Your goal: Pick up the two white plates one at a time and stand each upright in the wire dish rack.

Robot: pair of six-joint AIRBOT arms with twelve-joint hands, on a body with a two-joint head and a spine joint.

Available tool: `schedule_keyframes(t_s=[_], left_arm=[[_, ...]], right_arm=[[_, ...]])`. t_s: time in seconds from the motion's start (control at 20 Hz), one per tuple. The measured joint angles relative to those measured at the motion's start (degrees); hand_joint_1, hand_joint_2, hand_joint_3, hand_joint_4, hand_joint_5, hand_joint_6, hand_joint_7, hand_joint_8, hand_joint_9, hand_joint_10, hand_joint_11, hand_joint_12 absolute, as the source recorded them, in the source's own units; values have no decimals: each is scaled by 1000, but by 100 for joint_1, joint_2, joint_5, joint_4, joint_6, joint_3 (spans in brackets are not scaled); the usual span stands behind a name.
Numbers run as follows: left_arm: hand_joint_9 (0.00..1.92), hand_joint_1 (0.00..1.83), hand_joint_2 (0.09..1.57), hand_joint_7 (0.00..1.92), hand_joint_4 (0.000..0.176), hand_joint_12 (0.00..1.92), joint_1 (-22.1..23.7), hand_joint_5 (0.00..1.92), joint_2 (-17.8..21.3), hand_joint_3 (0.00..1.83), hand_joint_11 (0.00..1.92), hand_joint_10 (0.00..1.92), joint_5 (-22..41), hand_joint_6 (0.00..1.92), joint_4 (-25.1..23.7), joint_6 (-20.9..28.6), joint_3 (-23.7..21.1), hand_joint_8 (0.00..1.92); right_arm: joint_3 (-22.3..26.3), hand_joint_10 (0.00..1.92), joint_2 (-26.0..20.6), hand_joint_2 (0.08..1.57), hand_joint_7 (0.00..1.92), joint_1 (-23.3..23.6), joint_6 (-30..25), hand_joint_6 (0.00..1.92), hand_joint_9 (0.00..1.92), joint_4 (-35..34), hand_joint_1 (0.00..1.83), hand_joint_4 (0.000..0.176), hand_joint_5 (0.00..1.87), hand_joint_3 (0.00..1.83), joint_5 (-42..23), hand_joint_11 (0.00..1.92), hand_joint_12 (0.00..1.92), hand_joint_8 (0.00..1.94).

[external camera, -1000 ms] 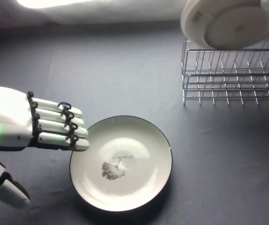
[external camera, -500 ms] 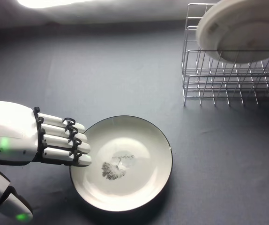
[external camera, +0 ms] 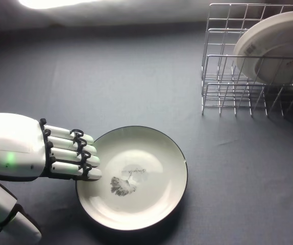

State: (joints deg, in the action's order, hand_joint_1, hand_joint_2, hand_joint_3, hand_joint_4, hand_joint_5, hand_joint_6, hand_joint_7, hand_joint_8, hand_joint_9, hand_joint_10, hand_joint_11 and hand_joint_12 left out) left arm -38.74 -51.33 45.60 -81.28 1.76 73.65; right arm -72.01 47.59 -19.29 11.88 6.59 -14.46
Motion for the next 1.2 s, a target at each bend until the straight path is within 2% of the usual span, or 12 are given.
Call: schedule_keyframes(t_s=[0.05,0.1,0.2,0.25,0.4,0.5,0.55,0.65,0.75,0.9,1.1,1.2], left_arm=[[0,0,1054,0,0,0,-13,8,0,0,0,0,-4,2,2,-2,4,0],[9,0,1050,8,0,0,-39,14,0,0,0,4,-4,4,20,-9,4,3],[0,0,1055,0,0,0,-81,10,0,1,0,0,-17,2,39,-20,4,0],[0,0,1055,0,0,0,-83,10,-2,1,0,0,-15,2,44,-20,15,0],[0,0,1053,0,0,0,-87,0,-24,0,0,0,-24,0,46,-24,28,0],[0,0,1050,0,0,0,-131,16,-35,0,0,0,-17,6,79,-37,63,0],[0,0,1053,0,0,0,-140,17,-35,0,0,0,-17,6,74,-39,63,0],[0,0,1057,0,0,0,-195,5,-37,1,0,0,-17,1,87,-42,76,0],[0,0,1053,0,0,0,-282,8,-81,0,0,0,-17,2,105,-48,118,0],[1,0,1056,3,0,1,-422,18,-127,1,1,0,-81,4,131,-44,162,1],[0,0,1059,0,0,1,-669,15,-142,2,2,0,-103,2,262,-109,195,0],[0,0,1053,3,0,1,-798,23,-144,0,2,0,-94,5,334,-125,205,1]], right_arm=[[0,1100,0,1104,1006,-20,0,1071,969,0,1378,0,883,5,-24,831,1048,910],[0,656,0,1076,880,-20,0,571,846,4,1295,0,764,0,-24,701,1057,484],[0,121,0,1084,844,-17,0,24,836,11,1221,0,731,0,-66,473,1098,10],[2,121,0,1084,844,-4,-2,24,836,7,1221,0,731,0,-90,473,1098,10],[74,2,-2,1058,537,205,0,0,529,9,1115,0,497,0,-133,77,1121,0],[238,1,0,1071,249,470,0,0,232,11,1022,0,260,5,-83,2,786,0],[299,0,-2,1050,49,575,0,0,53,15,932,0,89,0,-52,0,473,0],[474,0,-2,893,1,815,-2,0,1,160,967,0,3,0,-26,0,142,0],[664,0,-13,768,0,984,-4,0,0,623,1069,0,0,0,-33,0,164,0],[872,0,0,818,0,968,-9,0,0,1982,1260,0,0,15,-297,0,78,0],[1056,0,31,871,0,686,-20,0,0,3390,1190,0,0,16,-780,27,14,0],[1067,0,87,922,0,575,-26,0,0,4223,1310,0,0,33,-1088,8,9,0]])
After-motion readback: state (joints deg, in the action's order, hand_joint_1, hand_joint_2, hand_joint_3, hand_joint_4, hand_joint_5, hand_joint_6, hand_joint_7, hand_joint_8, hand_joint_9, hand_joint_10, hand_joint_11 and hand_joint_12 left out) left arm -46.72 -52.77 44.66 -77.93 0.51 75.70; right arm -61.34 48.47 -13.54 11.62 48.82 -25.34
